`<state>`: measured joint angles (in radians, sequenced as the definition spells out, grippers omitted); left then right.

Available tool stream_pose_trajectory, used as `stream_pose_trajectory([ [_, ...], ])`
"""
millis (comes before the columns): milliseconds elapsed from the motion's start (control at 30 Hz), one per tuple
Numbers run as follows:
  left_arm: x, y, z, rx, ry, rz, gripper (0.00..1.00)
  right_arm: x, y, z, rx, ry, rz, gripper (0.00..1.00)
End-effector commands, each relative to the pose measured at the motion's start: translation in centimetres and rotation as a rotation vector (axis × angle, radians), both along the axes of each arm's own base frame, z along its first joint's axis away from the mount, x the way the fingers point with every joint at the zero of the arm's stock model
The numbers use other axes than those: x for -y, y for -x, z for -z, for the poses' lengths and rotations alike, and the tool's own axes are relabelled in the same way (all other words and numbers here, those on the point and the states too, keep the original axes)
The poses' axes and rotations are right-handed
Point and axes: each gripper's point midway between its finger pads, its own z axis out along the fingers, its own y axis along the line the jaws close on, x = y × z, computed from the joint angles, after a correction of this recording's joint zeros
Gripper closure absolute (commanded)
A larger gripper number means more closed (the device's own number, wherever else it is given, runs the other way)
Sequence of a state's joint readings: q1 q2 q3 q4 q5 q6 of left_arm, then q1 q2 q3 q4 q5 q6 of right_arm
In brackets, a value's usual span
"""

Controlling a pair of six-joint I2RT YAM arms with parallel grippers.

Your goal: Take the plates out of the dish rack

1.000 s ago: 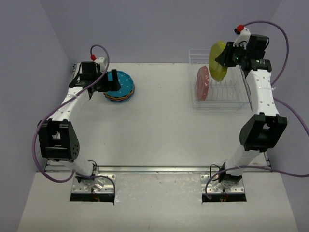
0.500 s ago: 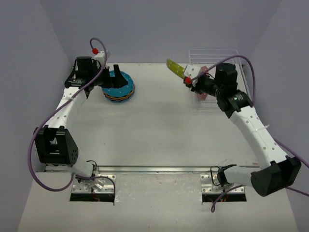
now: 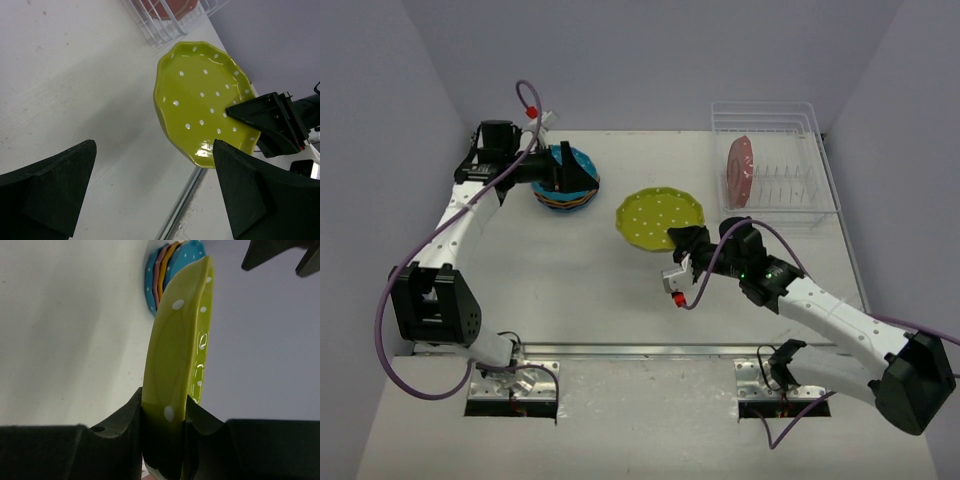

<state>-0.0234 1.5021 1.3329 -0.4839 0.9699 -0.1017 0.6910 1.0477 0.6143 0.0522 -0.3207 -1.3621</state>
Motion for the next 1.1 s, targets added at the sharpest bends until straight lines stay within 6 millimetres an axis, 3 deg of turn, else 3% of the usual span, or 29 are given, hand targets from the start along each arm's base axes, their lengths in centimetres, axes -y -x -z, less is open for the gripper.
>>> stream_pose_trajectory([
  [0, 2.9, 3.3, 0.9, -0.026, 0.012, 0.147, 0.01, -2.1, 0.3, -12.5, 0.508, -0.202, -0.067, 1.00],
  [133, 5.0, 4.9, 3.3, -0.053, -0.056, 0.223, 0.03, -3.2, 1.3, -12.5, 0.554, -0.226, -0.095, 1.00],
  [300, 5.9, 5.6, 5.2, -0.115, -0.074, 0.268, 0.12, -4.0, 2.4, -12.4, 0.624, -0.257, -0.131, 1.00],
  [500, 6.9, 6.5, 4.1, -0.155, 0.024, 0.348, 0.48, -4.1, 2.7, -11.3, 0.651, -0.254, -0.142, 1.00],
  [600, 7.0, 6.9, 3.3, -0.164, 0.085, 0.387, 0.72, -3.9, 2.4, -10.5, 0.657, -0.236, -0.124, 1.00],
  [667, 6.5, 6.9, 2.6, -0.182, 0.149, 0.398, 0.88, -3.5, 1.6, -10.0, 0.649, -0.218, -0.078, 0.89],
  [700, 6.1, 6.7, 2.2, -0.183, 0.179, 0.396, 0.96, -3.3, 1.3, -9.8, 0.640, -0.213, -0.058, 0.73],
  [733, 5.5, 6.2, 1.9, -0.204, 0.211, 0.378, 0.99, -3.1, 1.1, -9.6, 0.629, -0.213, -0.046, 0.64],
  [800, 3.7, 4.8, 1.4, -0.222, 0.258, 0.328, 1.00, -2.7, 0.8, -9.2, 0.613, -0.210, -0.017, 0.42],
  [933, -0.7, 0.5, 0.4, -0.191, 0.270, 0.189, 1.00, -1.8, 0.2, -8.1, 0.569, -0.204, 0.044, 0.14],
  [967, -2.2, -1.1, 0.9, -0.196, 0.245, 0.119, 1.00, -1.3, -0.1, -7.8, 0.560, -0.198, 0.072, 0.04],
  [1067, -5.1, -5.1, 0.4, -0.139, 0.168, -0.034, 1.00, -0.5, -0.8, -7.4, 0.515, -0.207, 0.133, 0.01],
])
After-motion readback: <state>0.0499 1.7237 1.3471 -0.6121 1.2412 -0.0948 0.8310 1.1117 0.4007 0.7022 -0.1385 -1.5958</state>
